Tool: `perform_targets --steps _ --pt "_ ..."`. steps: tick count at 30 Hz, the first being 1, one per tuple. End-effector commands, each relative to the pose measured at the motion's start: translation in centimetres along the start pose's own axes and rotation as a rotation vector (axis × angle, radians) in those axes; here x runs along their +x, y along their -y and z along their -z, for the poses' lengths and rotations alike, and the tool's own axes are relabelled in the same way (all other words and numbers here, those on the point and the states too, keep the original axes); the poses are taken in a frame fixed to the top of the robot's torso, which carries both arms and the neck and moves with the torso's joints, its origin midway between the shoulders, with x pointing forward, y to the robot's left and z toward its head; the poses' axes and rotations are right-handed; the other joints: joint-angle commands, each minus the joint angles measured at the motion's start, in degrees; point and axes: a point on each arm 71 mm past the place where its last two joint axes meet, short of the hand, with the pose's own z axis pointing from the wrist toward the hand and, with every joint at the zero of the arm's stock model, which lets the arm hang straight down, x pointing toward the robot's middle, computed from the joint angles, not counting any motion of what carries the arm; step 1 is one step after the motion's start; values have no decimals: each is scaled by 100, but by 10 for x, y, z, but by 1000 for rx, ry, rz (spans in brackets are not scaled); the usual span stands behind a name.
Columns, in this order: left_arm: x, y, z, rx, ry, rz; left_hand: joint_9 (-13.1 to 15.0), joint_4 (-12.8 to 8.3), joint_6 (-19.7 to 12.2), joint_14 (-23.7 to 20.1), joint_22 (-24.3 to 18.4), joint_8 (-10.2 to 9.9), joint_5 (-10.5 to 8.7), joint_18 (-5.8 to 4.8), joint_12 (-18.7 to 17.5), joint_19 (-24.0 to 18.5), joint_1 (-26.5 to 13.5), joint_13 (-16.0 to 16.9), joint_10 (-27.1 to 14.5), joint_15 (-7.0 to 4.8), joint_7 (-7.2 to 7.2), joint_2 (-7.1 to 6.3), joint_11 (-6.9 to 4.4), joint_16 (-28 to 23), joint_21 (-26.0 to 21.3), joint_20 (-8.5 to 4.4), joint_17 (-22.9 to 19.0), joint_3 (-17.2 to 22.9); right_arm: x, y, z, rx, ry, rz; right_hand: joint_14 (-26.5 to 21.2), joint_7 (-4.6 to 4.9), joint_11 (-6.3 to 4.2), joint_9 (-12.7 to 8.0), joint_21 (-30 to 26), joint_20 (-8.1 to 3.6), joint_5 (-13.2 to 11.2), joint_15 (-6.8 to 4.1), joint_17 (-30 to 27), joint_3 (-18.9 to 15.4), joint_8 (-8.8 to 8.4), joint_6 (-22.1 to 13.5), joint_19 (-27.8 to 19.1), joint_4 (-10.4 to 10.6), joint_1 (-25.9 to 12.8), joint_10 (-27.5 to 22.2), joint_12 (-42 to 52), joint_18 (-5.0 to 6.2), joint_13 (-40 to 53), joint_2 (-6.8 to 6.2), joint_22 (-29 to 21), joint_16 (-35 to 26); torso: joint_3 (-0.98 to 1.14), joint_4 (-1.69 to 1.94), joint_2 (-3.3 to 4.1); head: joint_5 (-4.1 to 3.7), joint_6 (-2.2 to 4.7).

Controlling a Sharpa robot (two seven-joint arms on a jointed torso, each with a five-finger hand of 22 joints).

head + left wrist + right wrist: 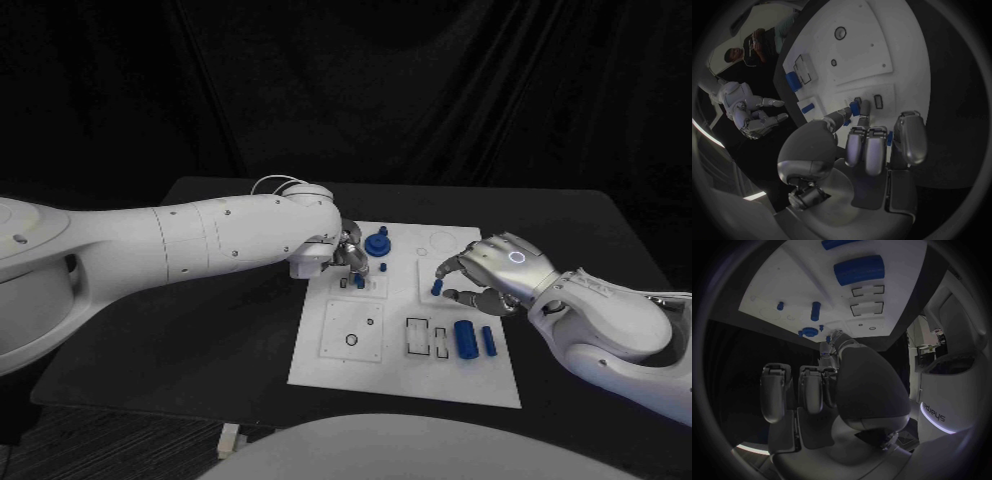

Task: Assemble the parts on the task board

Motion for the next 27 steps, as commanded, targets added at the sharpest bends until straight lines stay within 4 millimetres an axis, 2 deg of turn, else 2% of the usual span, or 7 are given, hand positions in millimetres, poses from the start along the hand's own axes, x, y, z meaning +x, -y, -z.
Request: perform_targets --steps 1,3,9,19,23,27 --pt "2 2 0 11 -14 -9 -2 25 386 525 1013 -25 -28 64 -18 -10 -42 1148 342 14 -322 -36 23 -21 -14 10 1320 -81 0 0 0 13 -2 5 518 -5 -33 -9 -19 -30 34 -40 1114 34 14 41 422 0 17 587 21 39 1506 45 1394 -24 0 0 -2 4 -1" --pt "2 3 -1 11 -16 -10 2 129 406 524 1011 -57 -213 65 -21 -11 -73 1147 341 13 -325 -30 21 -25 -28 11 1318 -209 0 0 0 13 -2 5 518 -5 -33 -9 -19 -30 34 -40 1114 34 14 41 422 0 17 587 21 39 1506 45 1394 -24 0 -2 -3 0 -1" --pt "3 2 -1 11 -20 -12 7 169 417 520 1010 -85 -299 67 -30 -10 -50 1143 337 11 -330 -40 19 -37 -36 9 1309 -293 0 0 0 14 -3 5 518 -6 -34 -11 -23 -29 37 -39 1115 36 14 43 420 -2 20 587 21 40 1506 46 1392 -24 1 -1 0 -4 -1" --pt "3 2 -1 11 -30 -18 12 179 427 515 1008 -93 -330 68 -39 -12 -36 1137 333 10 -332 -52 18 -48 -46 8 1300 -331 1 0 0 14 -3 5 518 -6 -34 -11 -23 -29 37 -39 1115 36 14 43 420 -2 20 587 21 40 1506 46 1392 -24 -1 -4 -1 13 -1" --pt "4 2 -1 11 -34 -21 33 53 405 500 999 -147 -263 76 -77 -27 184 1116 313 6 -339 -90 11 -86 -94 4 1270 -372 1 0 0 13 -3 5 518 -6 -34 -11 -23 -29 37 -39 1115 36 14 43 420 -2 20 587 21 40 1506 46 1392 -24 1 -1 -2 12 -1" --pt "4 2 -1 11 -35 -22 40 30 402 499 1000 -156 -263 74 -73 -26 225 1120 314 7 -338 -95 12 -89 -92 5 1269 -381 1 0 0 13 -3 5 518 -6 -34 -11 -23 -29 37 -39 1115 36 14 43 420 -2 20 587 21 40 1506 46 1392 -24 0 1 -2 15 -1"
